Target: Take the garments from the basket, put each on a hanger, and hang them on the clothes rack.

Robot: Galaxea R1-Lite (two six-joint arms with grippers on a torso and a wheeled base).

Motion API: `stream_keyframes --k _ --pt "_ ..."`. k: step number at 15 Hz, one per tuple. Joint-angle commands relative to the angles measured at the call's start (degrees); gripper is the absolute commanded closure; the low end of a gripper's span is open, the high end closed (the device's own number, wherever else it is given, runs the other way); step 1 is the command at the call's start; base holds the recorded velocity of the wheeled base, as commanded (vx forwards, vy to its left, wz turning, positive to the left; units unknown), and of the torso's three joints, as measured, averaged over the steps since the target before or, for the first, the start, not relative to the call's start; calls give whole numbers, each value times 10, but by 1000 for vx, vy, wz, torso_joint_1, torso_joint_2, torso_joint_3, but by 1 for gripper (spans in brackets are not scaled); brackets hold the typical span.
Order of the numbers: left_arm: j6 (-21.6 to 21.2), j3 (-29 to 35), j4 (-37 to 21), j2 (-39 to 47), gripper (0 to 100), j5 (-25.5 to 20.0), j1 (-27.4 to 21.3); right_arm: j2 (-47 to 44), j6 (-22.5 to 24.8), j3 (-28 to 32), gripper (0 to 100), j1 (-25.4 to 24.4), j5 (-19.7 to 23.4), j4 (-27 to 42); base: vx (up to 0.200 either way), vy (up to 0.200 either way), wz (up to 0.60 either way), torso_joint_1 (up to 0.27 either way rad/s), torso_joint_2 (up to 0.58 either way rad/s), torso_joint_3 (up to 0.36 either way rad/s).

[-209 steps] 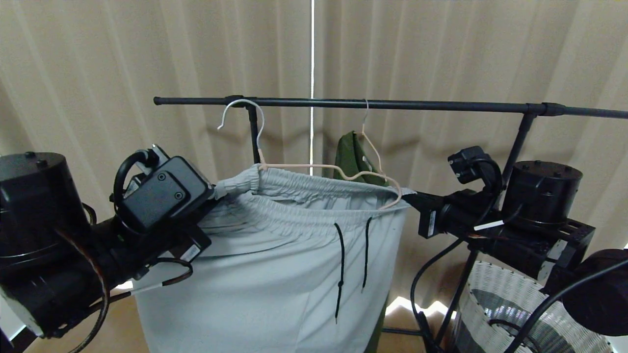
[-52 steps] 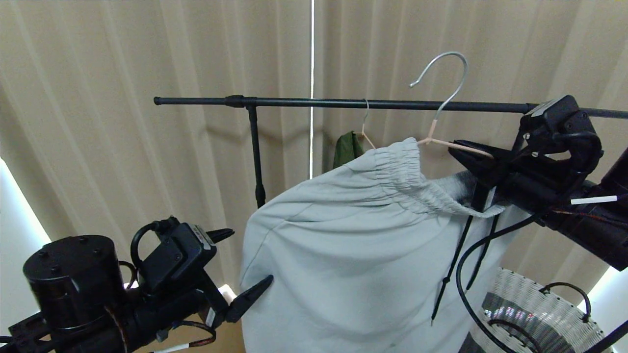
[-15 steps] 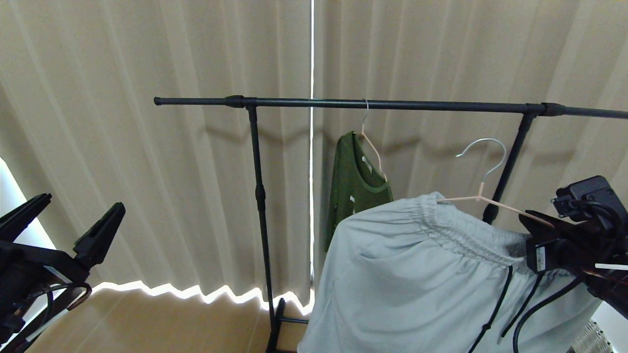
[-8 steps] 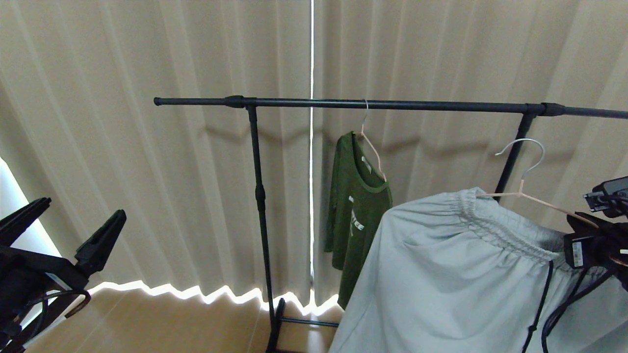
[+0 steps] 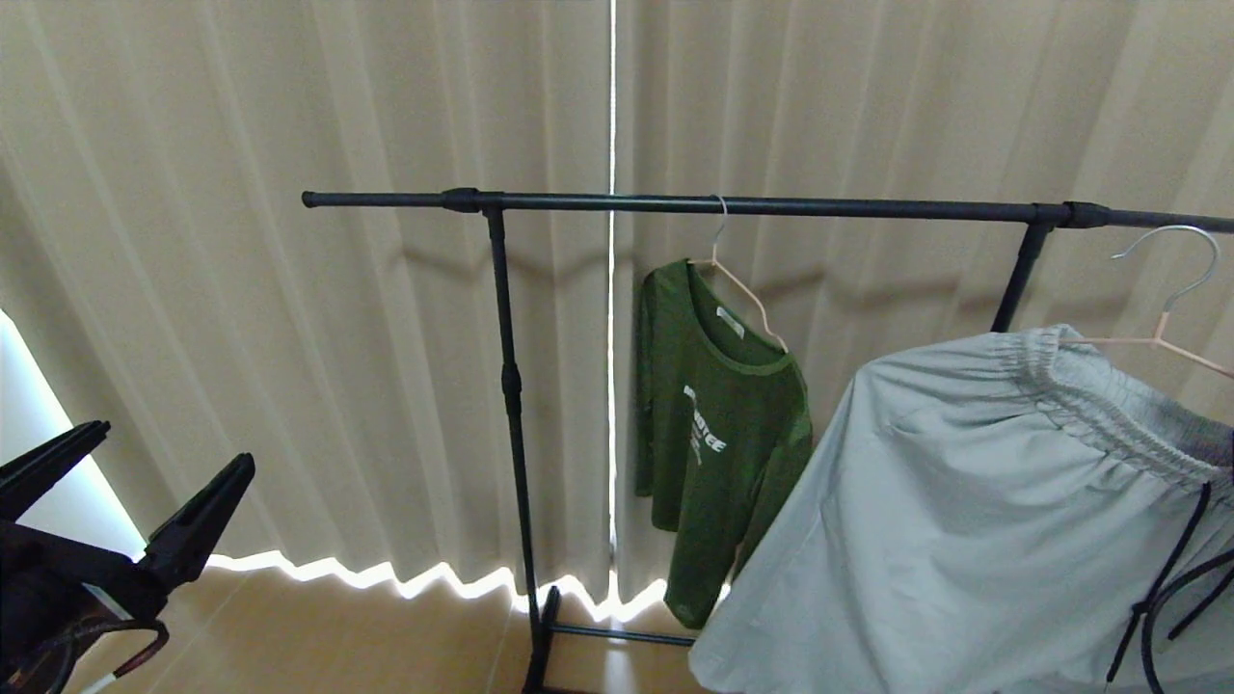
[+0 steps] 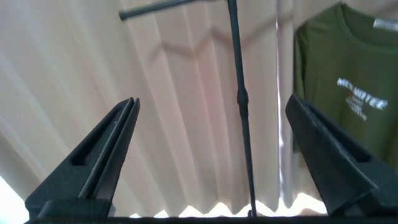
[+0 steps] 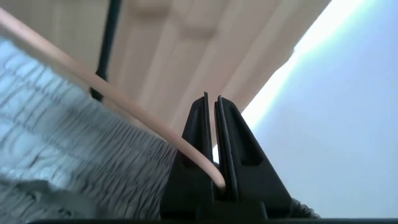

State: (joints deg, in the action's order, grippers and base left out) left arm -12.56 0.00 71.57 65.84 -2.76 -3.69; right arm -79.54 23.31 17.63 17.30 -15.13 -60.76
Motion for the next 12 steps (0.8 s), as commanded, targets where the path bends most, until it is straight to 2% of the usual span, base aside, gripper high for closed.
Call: stream_keyframes --k 1,5,7,10,12 --pt "2 0 -47 -65 0 -1 -25 2 0 -2 100 6 1 1 0 0 0 0 0 0" --pt "-3 0 -113 -98 0 -1 -70 -22 2 48 100 5 -2 8 0 0 0 0 0 0" --pt "-2 17 -140 -94 0 -1 -76 -46 6 80 100 5 -29 13 0 0 0 0 0 0" --pt "-2 20 -147 -93 0 -1 -76 -68 6 99 100 3 -31 15 0 0 0 0 0 0" --pt "0 43 -147 -73 0 -4 -80 -76 6 103 100 -1 -36 15 200 0 0 10 2 2"
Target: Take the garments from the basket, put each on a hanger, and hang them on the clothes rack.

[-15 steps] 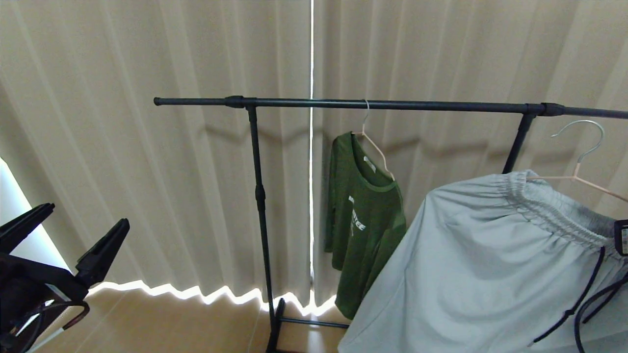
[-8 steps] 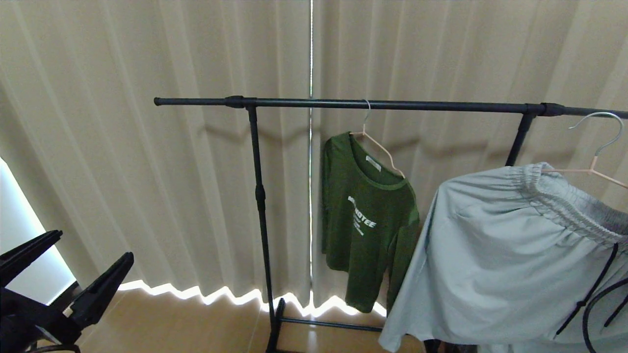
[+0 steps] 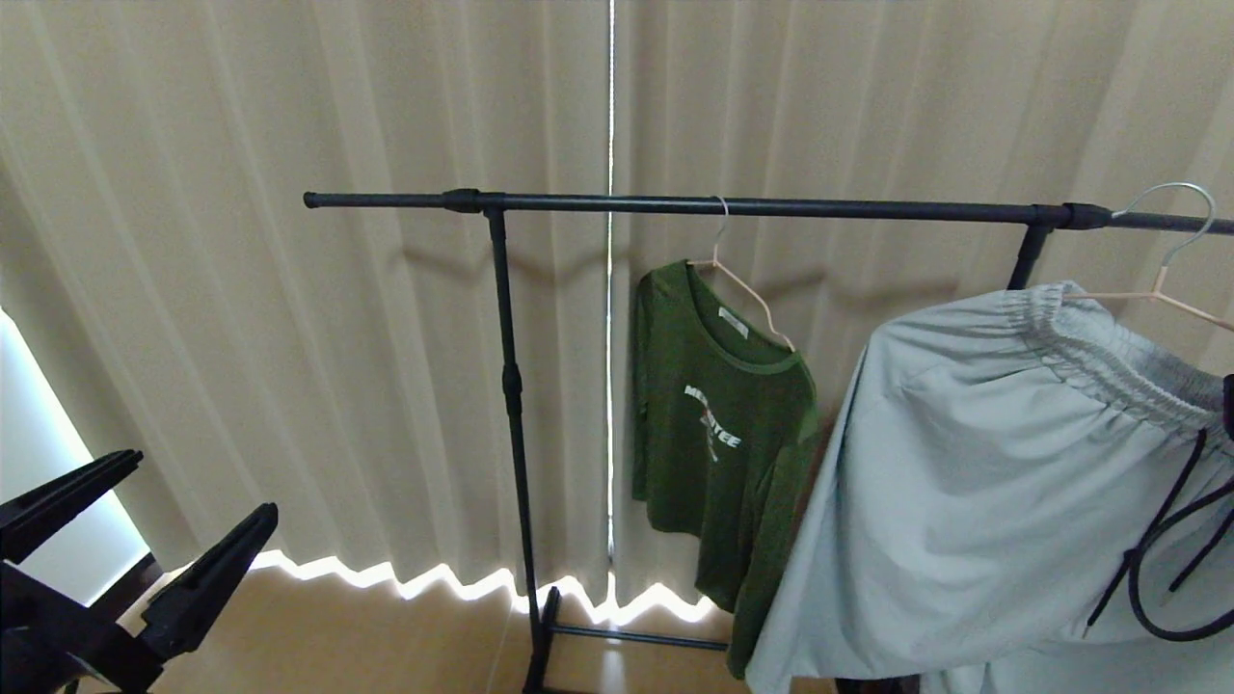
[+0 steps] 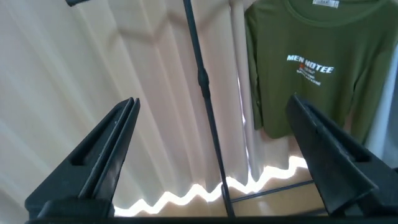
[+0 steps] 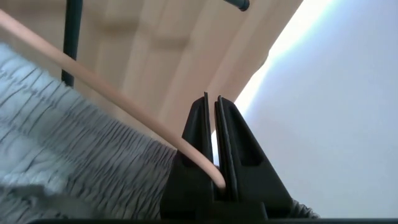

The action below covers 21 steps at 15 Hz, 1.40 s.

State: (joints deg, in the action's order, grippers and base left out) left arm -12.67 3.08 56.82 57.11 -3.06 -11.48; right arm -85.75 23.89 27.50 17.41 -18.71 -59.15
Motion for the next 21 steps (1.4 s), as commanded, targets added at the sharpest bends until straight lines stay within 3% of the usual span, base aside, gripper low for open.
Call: stream_keyframes --k 1,8,10,20,21 --pt "1 22 0 22 0 0 -2 -14 0 4 100 -6 -3 -1 200 0 0 -12 -2 17" --pt "-4 36 0 50 0 -1 -6 -35 26 49 100 -12 -34 2 200 0 0 0 2 2" --pt "-4 34 0 50 0 -2 -6 -56 26 64 100 -13 -61 0 200 0 0 -2 -2 0" --pt "-3 37 2 93 0 -13 -6 -117 30 88 100 -28 -128 -4 0 0 0 0 0 0" --pt "2 45 3 98 0 -12 -1 -144 29 103 100 -29 -149 -7 0 0 0 0 0 0"
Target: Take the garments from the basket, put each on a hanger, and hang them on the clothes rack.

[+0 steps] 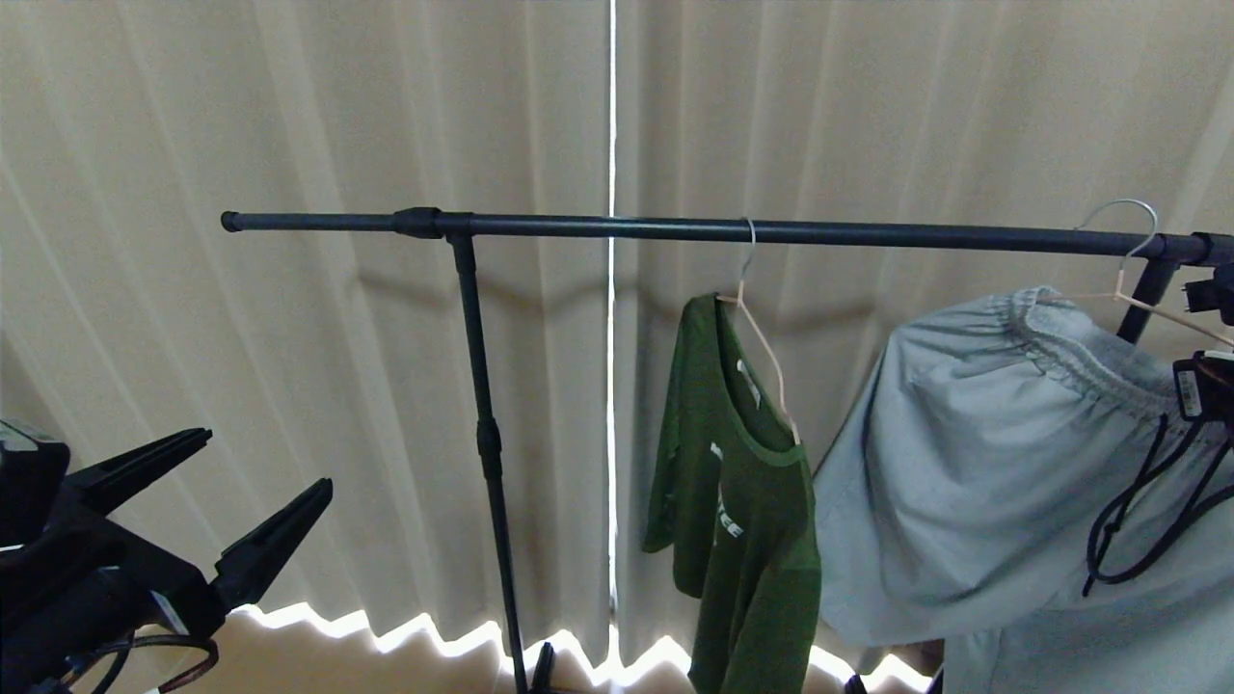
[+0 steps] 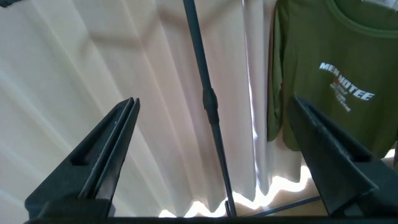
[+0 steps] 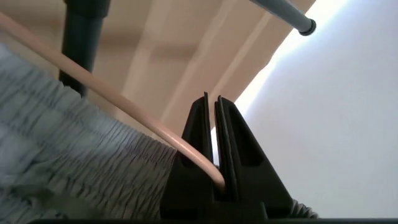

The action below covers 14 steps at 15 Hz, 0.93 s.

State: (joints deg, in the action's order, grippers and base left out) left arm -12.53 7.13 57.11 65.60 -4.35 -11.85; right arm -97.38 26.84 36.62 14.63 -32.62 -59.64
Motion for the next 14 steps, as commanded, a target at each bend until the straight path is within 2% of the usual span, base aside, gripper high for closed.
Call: stream_keyframes --k 1,3,8,14 --pt "1 4 0 10 0 0 2 -34 0 15 100 -4 -21 -3 0 0 0 0 0 0" --pt "-5 1 1 7 0 0 1 -53 1 35 100 -32 -36 -2 0 0 0 0 0 0" --pt "-4 0 1 0 0 0 1 -62 0 38 100 -71 -46 -2 0 0 0 0 0 0" --pt "-4 1 1 -1 0 0 2 -59 -1 8 100 -80 -43 -3 0 0 0 0 0 0"
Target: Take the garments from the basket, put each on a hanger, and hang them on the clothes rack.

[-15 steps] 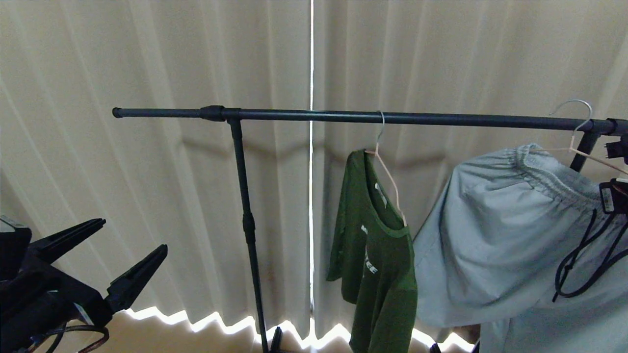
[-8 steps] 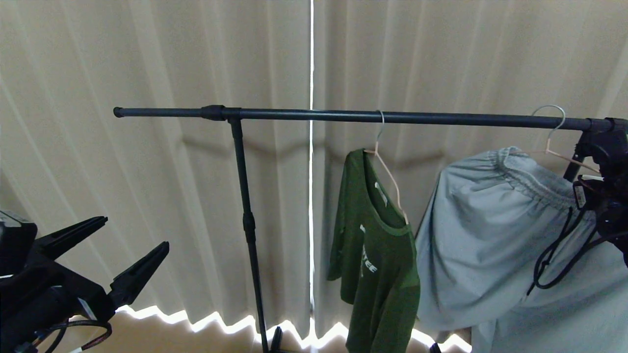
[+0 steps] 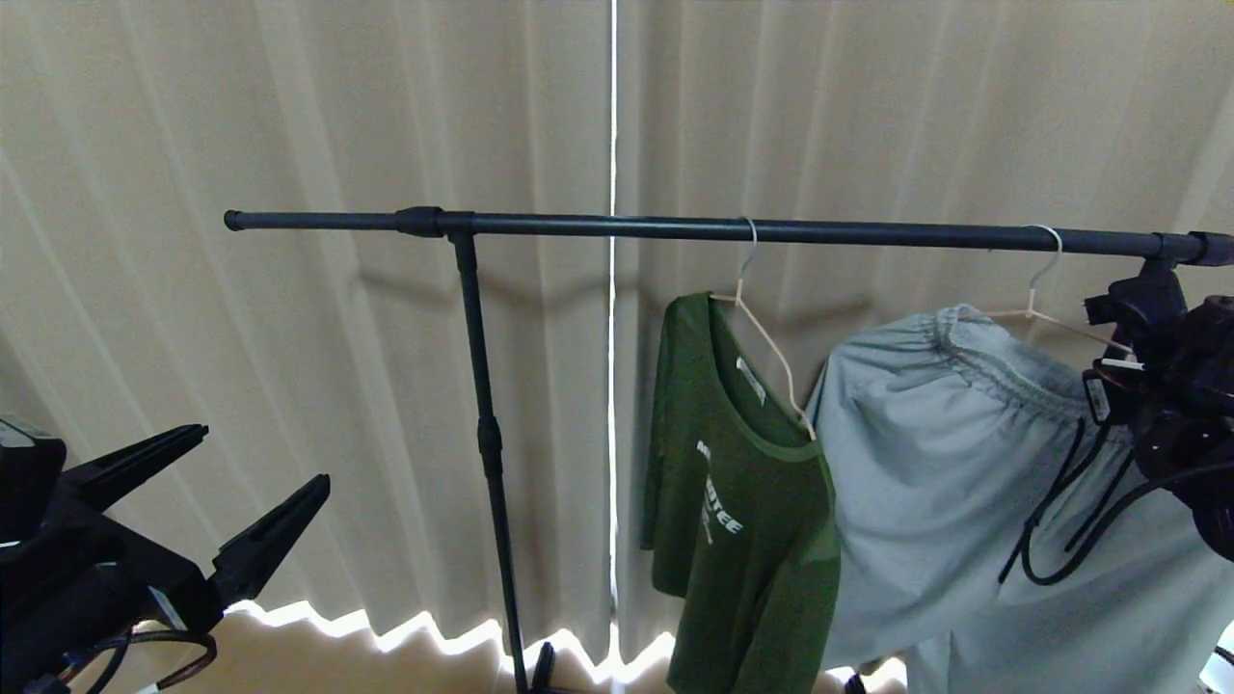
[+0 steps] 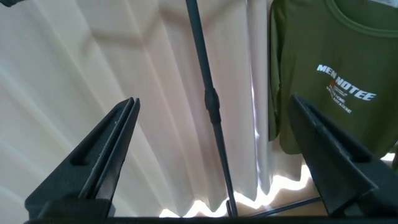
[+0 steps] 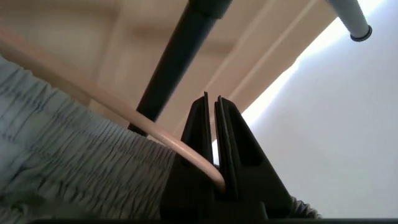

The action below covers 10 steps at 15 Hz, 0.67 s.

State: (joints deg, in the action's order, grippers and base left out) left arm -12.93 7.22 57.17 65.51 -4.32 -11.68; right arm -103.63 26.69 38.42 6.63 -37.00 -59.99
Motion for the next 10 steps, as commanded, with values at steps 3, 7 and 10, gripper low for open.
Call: stream_keyframes --k 3,7,10 --pt "0 0 0 1 0 0 1 20 -4 -53 0 -21 8 -17 0 0 0 0 0 0" --pt "1 3 0 1 0 1 3 32 -3 -116 0 -32 110 -116 0 0 0 0 0 0" --pt "0 3 0 2 0 2 10 65 -3 -169 0 -33 216 -154 0 0 0 0 0 0"
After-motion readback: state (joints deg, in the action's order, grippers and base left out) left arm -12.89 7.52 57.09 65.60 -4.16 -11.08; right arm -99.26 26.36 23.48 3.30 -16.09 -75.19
